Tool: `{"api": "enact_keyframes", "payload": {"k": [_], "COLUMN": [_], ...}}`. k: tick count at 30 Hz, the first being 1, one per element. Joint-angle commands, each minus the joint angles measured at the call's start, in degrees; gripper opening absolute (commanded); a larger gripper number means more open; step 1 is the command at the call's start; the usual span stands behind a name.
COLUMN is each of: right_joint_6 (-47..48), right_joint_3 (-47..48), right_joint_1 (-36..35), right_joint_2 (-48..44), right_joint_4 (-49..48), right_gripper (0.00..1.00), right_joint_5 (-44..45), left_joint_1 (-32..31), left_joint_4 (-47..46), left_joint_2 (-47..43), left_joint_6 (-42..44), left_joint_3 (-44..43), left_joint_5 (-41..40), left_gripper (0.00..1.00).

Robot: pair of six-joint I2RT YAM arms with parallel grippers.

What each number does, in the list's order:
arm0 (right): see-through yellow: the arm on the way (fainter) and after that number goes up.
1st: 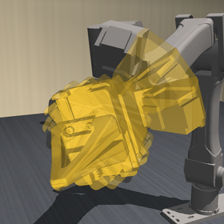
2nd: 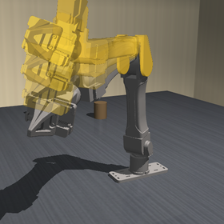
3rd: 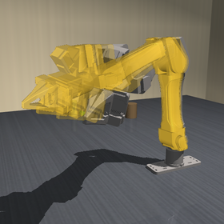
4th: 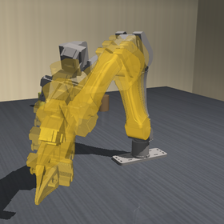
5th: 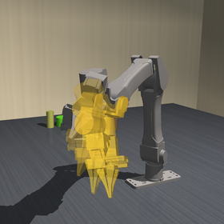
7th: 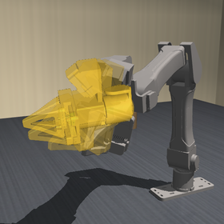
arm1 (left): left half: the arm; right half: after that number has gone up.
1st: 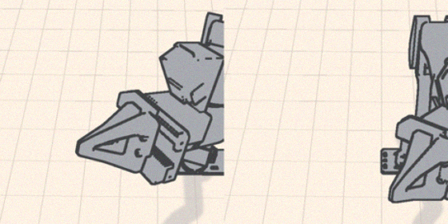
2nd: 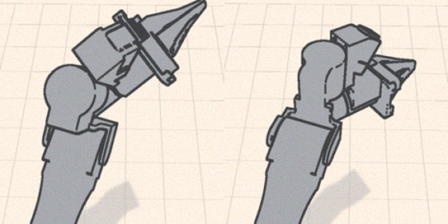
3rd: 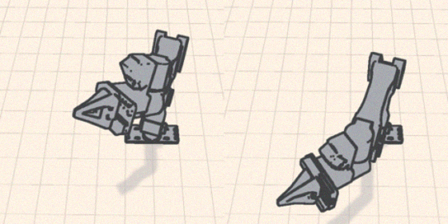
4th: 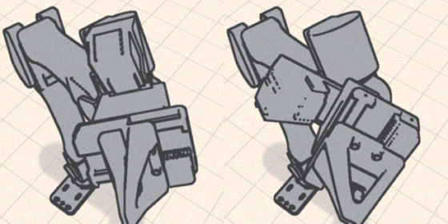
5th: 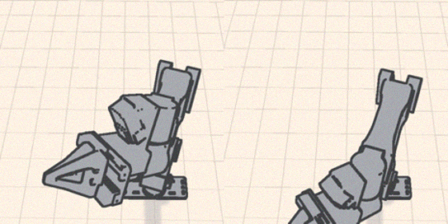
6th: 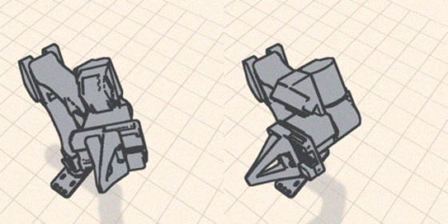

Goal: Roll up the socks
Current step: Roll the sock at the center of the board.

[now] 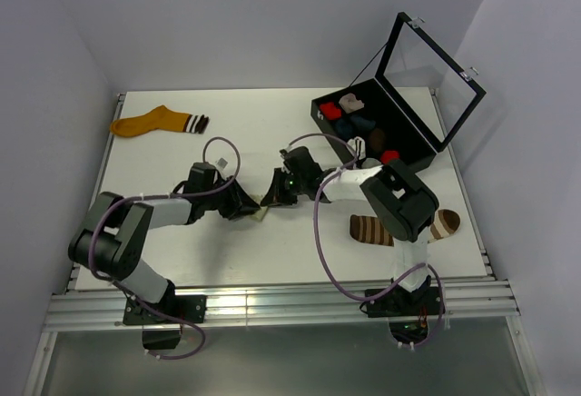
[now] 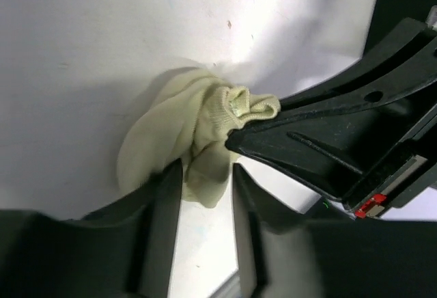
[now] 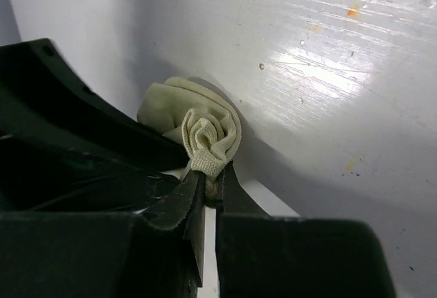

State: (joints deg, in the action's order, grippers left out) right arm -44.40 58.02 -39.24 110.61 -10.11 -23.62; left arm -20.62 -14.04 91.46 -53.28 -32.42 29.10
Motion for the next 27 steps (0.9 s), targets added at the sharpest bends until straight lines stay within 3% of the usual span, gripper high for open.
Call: {"api": "enact_keyframes", "payload": {"k": [1,7,11,21,27], "right_joint_6": [2.5,3.4,3.7,3.7,3.6], "right_joint_3": [3.8,8.2,11.0,13.2,13.2], "right_joint_1": [-0.4,-0.8,-1.1,-1.3,-1.3], "right_joint_2": [-0.8,0.1,0.7,1.5,1.9], "right_joint_4": [8.8,17.2,22.0,26.2,26.1], "right_gripper": [0.00,0.00,0.00,0.00,0.00], "right_joint_5": [4.5,6.2,7.9,7.4,6.7], "left_joint_1": [-1.2,-8.5,-19.0,-28.9,-32.5], "left_joint_4": [7.9,11.9,13.6,13.3,11.9], "left_joint_2": [-5.7,-14.5,-16.1,-10.8,-6.8], "left_joint_6": [7.1,12.8,15.9,19.1,21.5], "left_joint_3": [-2.6,-4.2,-6.4,-9.1,-10.6], "left_joint_5": [-10.6,-24.2,-37.1,-50.8,-54.4], "left_gripper": [0.42,0.50,0.50,0.47,0.46]}}
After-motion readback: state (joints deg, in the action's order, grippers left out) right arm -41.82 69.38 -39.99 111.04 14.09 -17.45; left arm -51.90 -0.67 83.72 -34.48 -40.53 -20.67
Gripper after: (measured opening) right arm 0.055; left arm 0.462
